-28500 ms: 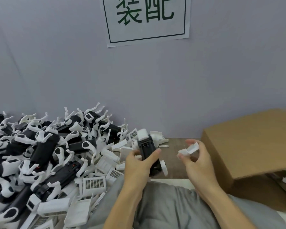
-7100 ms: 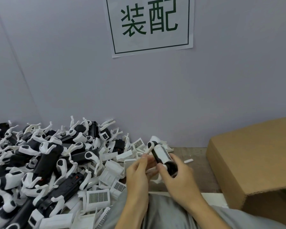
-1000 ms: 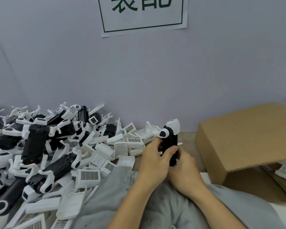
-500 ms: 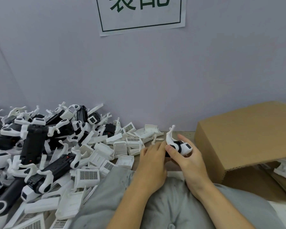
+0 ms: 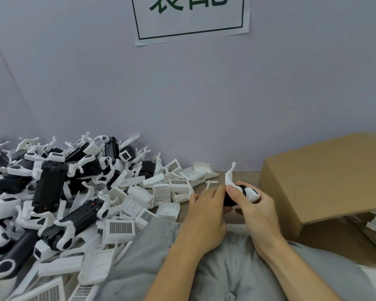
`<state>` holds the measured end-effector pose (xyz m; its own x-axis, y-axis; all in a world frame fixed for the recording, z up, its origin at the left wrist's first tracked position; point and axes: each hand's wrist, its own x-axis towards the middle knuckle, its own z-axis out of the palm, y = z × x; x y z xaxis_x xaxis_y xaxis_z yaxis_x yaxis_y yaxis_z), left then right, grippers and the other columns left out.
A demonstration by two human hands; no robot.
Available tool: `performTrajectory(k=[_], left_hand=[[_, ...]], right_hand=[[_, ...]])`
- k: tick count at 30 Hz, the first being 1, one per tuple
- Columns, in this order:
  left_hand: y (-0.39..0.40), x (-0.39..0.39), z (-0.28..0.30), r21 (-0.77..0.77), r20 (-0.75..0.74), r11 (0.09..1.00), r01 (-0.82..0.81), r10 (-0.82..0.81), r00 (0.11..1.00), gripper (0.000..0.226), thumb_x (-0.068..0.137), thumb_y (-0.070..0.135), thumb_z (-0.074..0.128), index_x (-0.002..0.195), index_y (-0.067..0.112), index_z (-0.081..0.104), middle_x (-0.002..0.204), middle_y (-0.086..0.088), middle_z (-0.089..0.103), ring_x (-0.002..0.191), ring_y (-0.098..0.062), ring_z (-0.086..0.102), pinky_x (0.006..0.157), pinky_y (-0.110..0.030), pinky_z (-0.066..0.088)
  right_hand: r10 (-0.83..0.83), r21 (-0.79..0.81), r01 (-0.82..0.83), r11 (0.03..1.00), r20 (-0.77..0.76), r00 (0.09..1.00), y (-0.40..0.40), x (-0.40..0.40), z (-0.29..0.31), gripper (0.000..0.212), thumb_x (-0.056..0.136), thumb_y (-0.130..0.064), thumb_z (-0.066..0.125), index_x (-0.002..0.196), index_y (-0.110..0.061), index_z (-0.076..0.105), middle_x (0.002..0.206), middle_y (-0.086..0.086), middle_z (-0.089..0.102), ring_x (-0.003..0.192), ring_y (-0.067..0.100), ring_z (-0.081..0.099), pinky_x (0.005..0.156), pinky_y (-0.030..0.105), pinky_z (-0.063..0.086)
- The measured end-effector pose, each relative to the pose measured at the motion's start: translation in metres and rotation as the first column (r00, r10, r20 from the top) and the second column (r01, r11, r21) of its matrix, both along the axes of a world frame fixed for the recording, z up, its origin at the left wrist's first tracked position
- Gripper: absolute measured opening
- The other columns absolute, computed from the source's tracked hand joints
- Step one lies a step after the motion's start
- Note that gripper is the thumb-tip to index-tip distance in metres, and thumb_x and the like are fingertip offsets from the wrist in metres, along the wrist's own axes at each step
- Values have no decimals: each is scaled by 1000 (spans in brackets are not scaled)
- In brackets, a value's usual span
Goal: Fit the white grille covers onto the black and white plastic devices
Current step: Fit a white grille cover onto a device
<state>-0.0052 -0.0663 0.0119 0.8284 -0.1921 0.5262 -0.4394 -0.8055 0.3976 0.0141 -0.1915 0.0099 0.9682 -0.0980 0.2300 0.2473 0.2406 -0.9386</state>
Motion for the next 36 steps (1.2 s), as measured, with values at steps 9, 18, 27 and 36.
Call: performTrajectory(k=[9, 18, 27, 36], left_hand=[[8, 12, 19, -949, -178, 239, -204, 125, 976, 21, 106, 15, 44, 102, 23, 63, 87, 7, 70, 88, -12, 64, 74, -17, 49], [19, 11, 23, -935, -267, -183, -302, -194, 944, 20, 88, 31, 69, 95, 13, 62, 70, -2, 61, 57, -16, 57, 56, -29, 42], [15, 6, 21, -969, -130, -155, -193, -348, 929, 32, 104, 28, 43, 119, 6, 62, 107, -12, 71, 74, -20, 66, 67, -32, 57], [5, 4, 19, -981, -179, 19, -193, -471, 864, 49, 107, 40, 31, 135, 7, 55, 129, -18, 65, 101, -34, 59, 62, -29, 54]], right_hand=[[150, -73, -160, 984, -130, 980, 5, 0, -5, 42, 90, -43, 62, 129, -28, 57, 125, -5, 66, 111, 13, 66, 79, 31, 51], [227, -326, -274, 905, -175, 958, 9, -5, -3, 16, 101, -23, 55, 104, -21, 71, 85, -3, 77, 81, 15, 71, 63, 19, 46], [377, -298, -409, 862, -161, 912, 8, -10, 2, 29, 96, -45, 58, 117, -26, 64, 96, 5, 78, 86, 22, 74, 77, 33, 41], [330, -313, -371, 874, -178, 927, 8, -7, -1, 25, 103, -28, 49, 102, -14, 70, 85, 5, 76, 73, 20, 71, 67, 28, 44]])
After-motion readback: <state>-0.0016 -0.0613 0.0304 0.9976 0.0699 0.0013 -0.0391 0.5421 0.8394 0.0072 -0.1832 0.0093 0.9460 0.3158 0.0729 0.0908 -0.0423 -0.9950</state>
